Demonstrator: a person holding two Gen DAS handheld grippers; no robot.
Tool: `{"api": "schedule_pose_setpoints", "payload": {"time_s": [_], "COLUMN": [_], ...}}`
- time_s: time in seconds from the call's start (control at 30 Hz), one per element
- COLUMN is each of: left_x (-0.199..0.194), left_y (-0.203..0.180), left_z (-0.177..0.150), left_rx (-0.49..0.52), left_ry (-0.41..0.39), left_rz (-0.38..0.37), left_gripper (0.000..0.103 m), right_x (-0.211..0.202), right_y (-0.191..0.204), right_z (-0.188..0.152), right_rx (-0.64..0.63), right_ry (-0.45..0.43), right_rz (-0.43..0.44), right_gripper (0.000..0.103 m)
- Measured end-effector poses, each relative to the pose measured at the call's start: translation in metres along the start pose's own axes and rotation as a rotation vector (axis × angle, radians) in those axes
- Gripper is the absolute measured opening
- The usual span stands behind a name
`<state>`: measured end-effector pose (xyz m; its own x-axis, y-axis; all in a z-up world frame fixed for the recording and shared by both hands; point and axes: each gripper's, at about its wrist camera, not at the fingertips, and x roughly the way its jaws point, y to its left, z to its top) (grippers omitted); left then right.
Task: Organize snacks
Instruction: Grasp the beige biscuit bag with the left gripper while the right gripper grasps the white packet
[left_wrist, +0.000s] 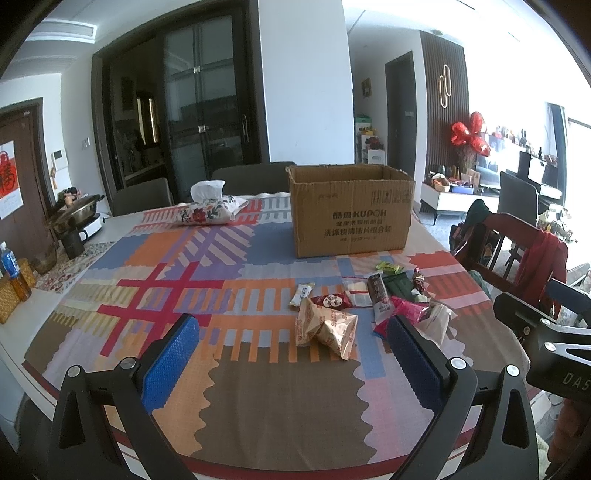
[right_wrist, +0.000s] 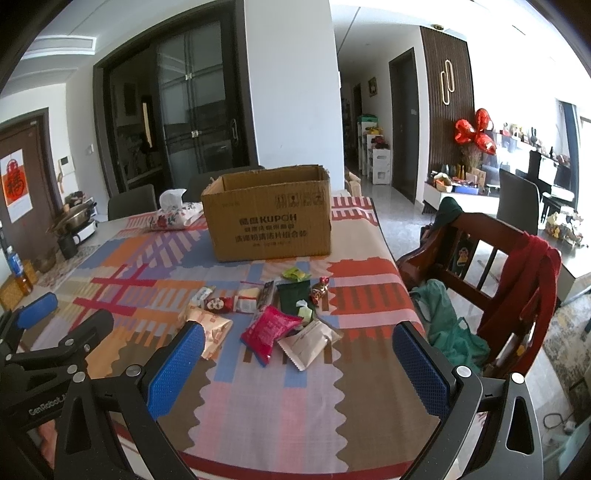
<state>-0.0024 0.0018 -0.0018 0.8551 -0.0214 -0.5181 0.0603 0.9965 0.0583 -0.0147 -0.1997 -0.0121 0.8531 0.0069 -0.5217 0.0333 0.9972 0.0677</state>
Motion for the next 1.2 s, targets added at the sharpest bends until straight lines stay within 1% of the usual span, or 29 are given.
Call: {"api": "schedule_pose_setpoints", "payload": {"time_s": [0.13, 0.27, 0.33, 0.43, 0.5, 0.67, 0.83, 0.9, 1.07, 1.2], "left_x": [0.007, 0.024, 0.032, 0.046, 0.056, 0.077, 0.107, 0.117, 0.139, 0.152], "left_y": [-0.001, -0.004, -0.005, -0.007, -0.008, -0.010, -0.011, -0.011, -0.009, -0.008], "left_z": [-0.001, 0.000, 0.001, 0.001, 0.002, 0.001, -0.004, -0.007, -0.009, -0.012], "left_rx": [0.005, 0.012, 0.012, 0.009, 0.005, -0.009, -0.027, -0.034, -0.052, -0.064], "left_ry": [0.017, 0.042, 0.055, 0.078, 0.091, 0.118, 0.181, 0.203, 0.250, 0.284], "left_rz": [-0.008, -0.017, -0.028, -0.046, -0.052, -0.070, -0.092, -0.099, -0.103, -0.103], "left_gripper": [0.103, 0.102, 0.098, 0.097, 0.093, 0.090, 0.082, 0.077, 0.073, 0.072], "right_x": [0.010, 0.021, 0.029, 0.045, 0.057, 0.082, 0.107, 0.117, 0.137, 0.147], "right_y": [-0.001, -0.001, -0.002, -0.005, -0.007, -0.010, -0.014, -0.016, -0.017, -0.020], "right_z": [0.000, 0.000, 0.001, 0.000, -0.001, -0.005, -0.011, -0.012, -0.016, -0.018], "right_rx": [0.003, 0.009, 0.012, 0.027, 0.038, 0.054, 0.073, 0.088, 0.112, 0.126], "right_ry": [0.029, 0.059, 0.073, 0.106, 0.129, 0.189, 0.244, 0.267, 0.312, 0.338], "right_rz": [0.012, 0.027, 0.035, 0.048, 0.054, 0.068, 0.069, 0.068, 0.069, 0.063], "right_gripper": [0.102, 0.102, 0.100, 0.096, 0.091, 0.080, 0.071, 0.066, 0.059, 0.053]}}
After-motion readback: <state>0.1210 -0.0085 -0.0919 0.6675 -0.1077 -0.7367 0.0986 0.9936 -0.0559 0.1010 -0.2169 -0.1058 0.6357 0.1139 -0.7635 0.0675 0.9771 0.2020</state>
